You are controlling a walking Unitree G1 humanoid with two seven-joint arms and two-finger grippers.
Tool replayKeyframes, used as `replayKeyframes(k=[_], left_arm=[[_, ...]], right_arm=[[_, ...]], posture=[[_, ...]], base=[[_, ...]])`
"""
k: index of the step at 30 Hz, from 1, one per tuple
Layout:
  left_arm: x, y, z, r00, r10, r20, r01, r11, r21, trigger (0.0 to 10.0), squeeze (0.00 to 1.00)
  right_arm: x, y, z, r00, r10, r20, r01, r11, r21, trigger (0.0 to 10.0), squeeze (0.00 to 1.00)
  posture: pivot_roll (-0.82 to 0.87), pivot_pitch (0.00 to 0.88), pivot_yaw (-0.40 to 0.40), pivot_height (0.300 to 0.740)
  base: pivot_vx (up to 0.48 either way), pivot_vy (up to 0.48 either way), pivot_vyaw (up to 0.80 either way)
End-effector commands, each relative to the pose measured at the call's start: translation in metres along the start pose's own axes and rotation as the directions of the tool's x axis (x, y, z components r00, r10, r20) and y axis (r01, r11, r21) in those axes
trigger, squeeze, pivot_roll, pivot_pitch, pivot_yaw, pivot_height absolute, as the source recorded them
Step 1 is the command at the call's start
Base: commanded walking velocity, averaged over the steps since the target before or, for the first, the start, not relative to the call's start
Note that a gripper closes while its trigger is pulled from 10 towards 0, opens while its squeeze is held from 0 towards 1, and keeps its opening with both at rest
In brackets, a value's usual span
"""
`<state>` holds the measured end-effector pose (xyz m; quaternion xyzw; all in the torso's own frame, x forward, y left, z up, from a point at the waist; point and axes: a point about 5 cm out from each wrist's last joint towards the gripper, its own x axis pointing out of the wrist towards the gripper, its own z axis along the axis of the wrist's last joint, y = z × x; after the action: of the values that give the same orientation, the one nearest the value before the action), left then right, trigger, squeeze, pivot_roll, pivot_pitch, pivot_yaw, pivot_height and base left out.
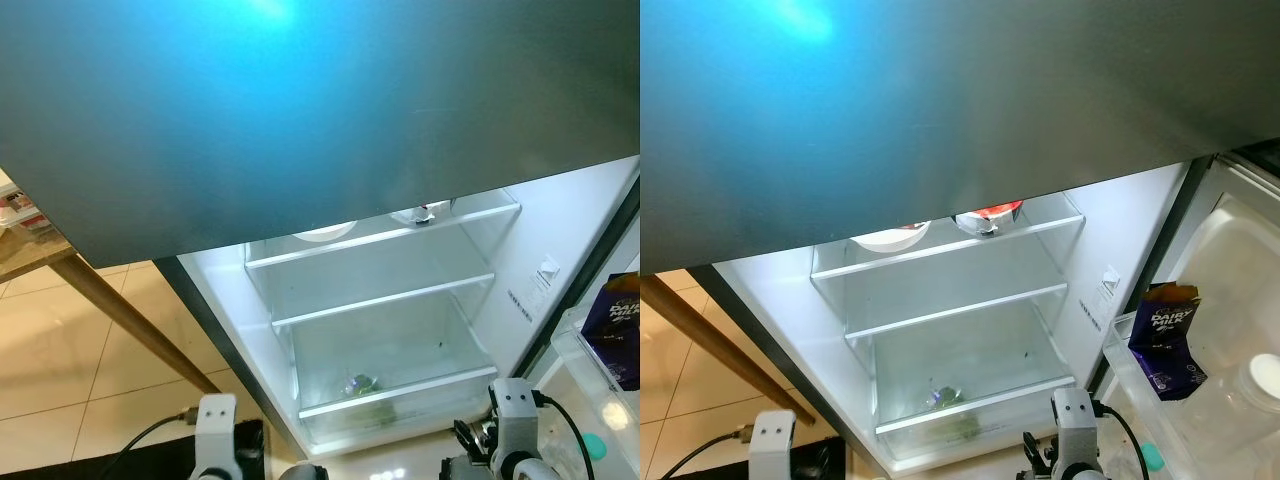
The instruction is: Restocking fridge
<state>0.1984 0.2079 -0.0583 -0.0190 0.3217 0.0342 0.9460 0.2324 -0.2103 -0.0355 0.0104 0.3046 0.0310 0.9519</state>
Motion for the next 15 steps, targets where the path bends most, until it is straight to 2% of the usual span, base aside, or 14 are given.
replayKeyframes(k=[1, 8, 10, 15], left_arm=[[-0.0020, 0.0112, -0.0038, 0.999, 0.029, -0.027, -0.029, 1.000, 0.006, 10.0, 0.00], [-0.0017, 0.0154, -0.0053, 0.999, 0.040, -0.033, -0.040, 0.999, 0.005, 10.0, 0.00], [-0.0012, 0.0153, -0.0048, 0.999, 0.037, -0.030, -0.037, 0.999, 0.010, 10.0, 0.00], [-0.0003, 0.0150, -0.0048, 0.999, 0.035, -0.035, -0.035, 0.999, 0.010, 10.0, 0.00]], right_arm=[[-0.0007, 0.0014, -0.0046, 1.000, 0.006, -0.017, -0.007, 1.000, -0.007, 10.0, 0.00], [-0.0007, -0.0006, 0.0014, 1.000, 0.007, 0.030, -0.007, 1.000, 0.012, 10.0, 0.00], [-0.0016, 0.0004, 0.0023, 0.998, 0.024, 0.050, -0.025, 0.999, 0.030, 10.0, 0.00], [-0.0007, 0.0036, -0.0033, 0.999, 0.032, 0.008, -0.032, 0.999, 0.009, 10.0, 0.00]], posture=[[-0.07, 0.091, 0.088, 0.651], [-0.07, 0.095, 0.089, 0.651], [-0.07, 0.096, 0.090, 0.666], [-0.07, 0.101, 0.092, 0.676]], base=[[0.000, 0.000, 0.00], [0.000, 0.000, 0.00], [0.000, 0.000, 0.00], [0.000, 0.000, 0.00]])
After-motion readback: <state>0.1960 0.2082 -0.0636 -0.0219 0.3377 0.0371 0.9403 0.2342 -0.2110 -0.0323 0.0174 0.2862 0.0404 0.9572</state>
